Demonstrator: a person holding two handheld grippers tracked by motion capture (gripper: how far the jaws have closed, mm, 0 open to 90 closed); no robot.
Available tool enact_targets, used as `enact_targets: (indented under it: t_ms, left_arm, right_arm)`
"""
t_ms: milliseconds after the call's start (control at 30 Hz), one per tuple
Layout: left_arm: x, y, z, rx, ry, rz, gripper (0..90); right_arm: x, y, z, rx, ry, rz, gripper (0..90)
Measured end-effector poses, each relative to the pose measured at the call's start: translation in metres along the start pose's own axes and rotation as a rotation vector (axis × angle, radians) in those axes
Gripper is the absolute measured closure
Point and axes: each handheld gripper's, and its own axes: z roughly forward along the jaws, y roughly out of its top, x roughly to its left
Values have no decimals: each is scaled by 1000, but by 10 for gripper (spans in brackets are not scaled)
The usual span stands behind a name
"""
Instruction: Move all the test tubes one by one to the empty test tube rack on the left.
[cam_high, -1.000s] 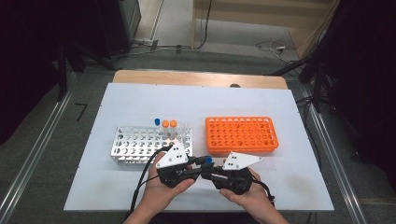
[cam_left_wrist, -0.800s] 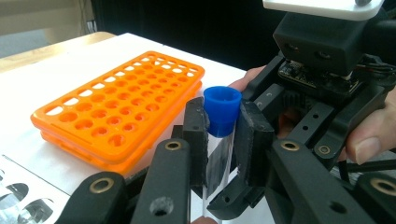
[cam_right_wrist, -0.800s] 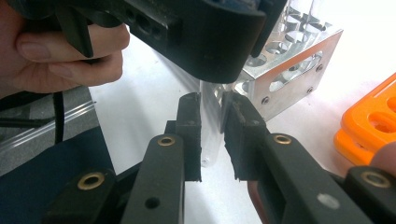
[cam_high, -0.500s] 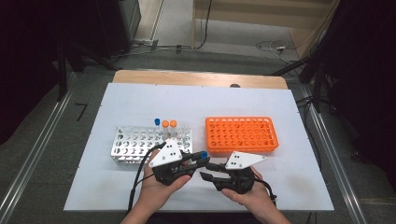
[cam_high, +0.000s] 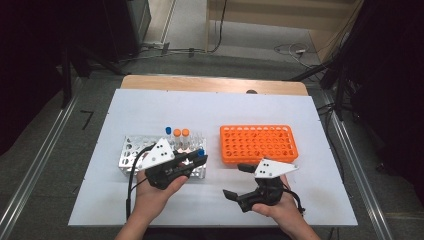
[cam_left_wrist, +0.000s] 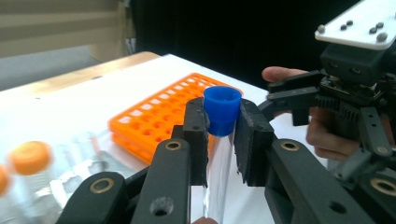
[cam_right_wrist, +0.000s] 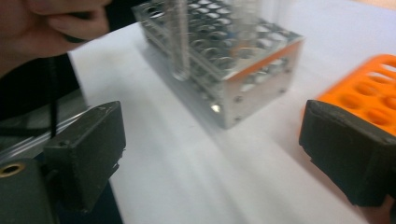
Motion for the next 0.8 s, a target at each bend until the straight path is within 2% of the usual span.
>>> enact_targets:
  t_ms: [133,400,800]
  left_arm:
    - [12,4,-12,-20,43,-18,765]
    - [32,11,-31,-53,120,-25,766]
    - [61,15,-46,-89,211,-49,765]
  right_arm:
    - [-9,-7,-9,-7,-32,13,0]
    - [-29,-21,-32,-18,-115,38,0]
    - [-56,-44,-65,-16,-209,82,0]
